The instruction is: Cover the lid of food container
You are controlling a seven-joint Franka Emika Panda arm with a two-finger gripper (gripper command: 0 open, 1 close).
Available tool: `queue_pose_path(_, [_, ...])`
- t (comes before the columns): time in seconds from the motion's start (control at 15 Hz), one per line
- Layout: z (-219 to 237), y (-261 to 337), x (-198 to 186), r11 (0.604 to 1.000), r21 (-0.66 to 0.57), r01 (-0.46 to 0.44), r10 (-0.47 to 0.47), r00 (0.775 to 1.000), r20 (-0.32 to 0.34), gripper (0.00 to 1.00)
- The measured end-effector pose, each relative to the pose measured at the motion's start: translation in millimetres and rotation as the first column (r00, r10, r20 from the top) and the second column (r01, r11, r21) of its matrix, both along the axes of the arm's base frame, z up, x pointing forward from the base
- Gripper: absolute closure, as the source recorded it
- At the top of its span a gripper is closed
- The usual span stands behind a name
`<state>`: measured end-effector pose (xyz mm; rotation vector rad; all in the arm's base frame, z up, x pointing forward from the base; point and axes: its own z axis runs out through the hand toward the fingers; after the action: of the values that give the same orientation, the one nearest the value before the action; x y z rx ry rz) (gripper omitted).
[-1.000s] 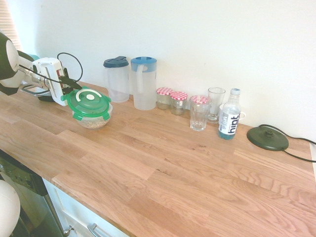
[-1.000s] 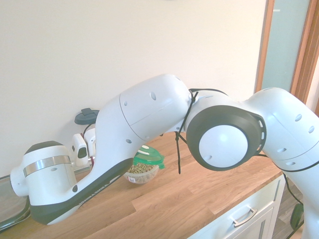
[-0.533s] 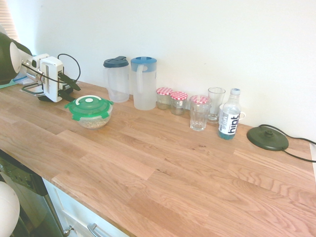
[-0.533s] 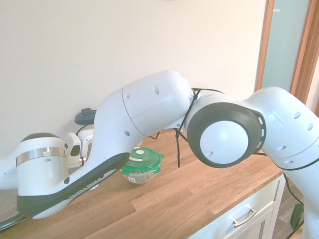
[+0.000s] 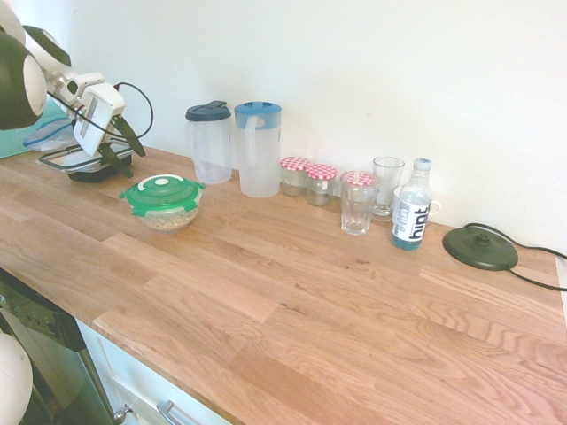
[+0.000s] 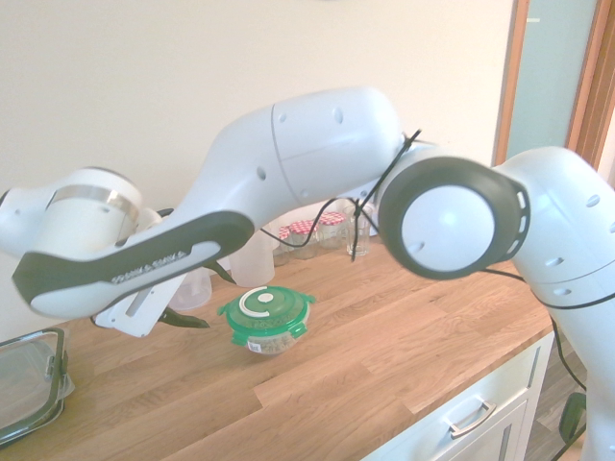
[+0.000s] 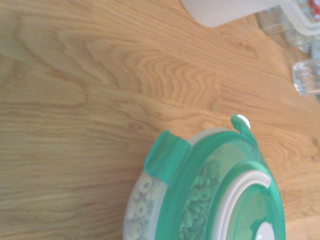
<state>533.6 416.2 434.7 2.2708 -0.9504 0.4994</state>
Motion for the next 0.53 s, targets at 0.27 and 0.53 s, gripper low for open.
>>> queue_pose_path(0.27, [42,-62,23,0.969,0.233,-0.077,0.075,0.997,0.016,0.0])
queue_pose_path(0.53, [71,-147,40,0.871,0.472,-0.136,0.127,0.991,0.05,0.0])
